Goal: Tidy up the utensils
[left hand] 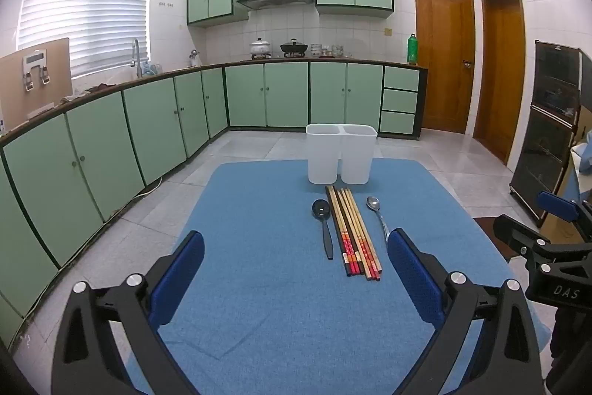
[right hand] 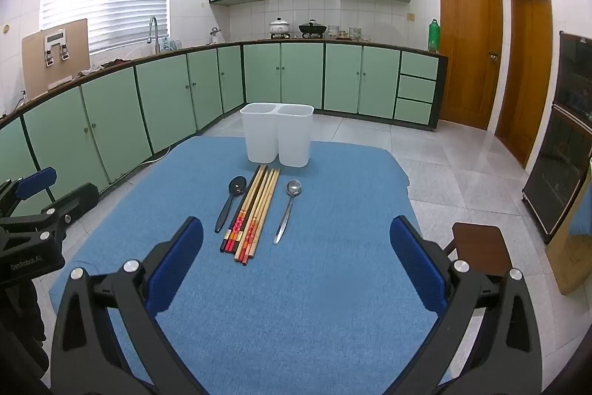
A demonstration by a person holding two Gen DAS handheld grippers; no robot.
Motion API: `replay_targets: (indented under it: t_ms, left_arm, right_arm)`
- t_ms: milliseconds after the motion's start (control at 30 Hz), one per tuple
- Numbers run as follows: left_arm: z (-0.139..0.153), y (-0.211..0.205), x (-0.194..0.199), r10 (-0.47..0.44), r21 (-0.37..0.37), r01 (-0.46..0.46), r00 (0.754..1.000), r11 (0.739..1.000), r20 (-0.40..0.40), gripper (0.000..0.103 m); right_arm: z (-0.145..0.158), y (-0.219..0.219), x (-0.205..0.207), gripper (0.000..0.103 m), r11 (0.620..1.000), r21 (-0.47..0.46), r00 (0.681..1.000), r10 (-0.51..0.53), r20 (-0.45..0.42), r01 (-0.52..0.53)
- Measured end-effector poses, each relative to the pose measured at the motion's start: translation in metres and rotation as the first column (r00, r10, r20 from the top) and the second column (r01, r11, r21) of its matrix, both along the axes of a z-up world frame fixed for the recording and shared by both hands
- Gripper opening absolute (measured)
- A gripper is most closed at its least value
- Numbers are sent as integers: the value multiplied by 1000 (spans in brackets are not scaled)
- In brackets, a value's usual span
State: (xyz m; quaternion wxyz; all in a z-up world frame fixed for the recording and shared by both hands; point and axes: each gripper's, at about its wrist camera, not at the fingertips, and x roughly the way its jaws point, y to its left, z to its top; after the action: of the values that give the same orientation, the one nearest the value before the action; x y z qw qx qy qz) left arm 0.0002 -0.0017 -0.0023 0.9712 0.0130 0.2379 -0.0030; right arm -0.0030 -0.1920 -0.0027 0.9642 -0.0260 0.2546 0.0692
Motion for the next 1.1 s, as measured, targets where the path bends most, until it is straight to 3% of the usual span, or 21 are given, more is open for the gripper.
replay_targets:
  t_ms: [1100]
  left_arm:
    - [-4, 10, 1, 2, 3, -2, 1000, 1000, -2, 97]
  right_arm:
    - [1, 1, 0, 98, 1000, 0, 1000, 0, -5, 0]
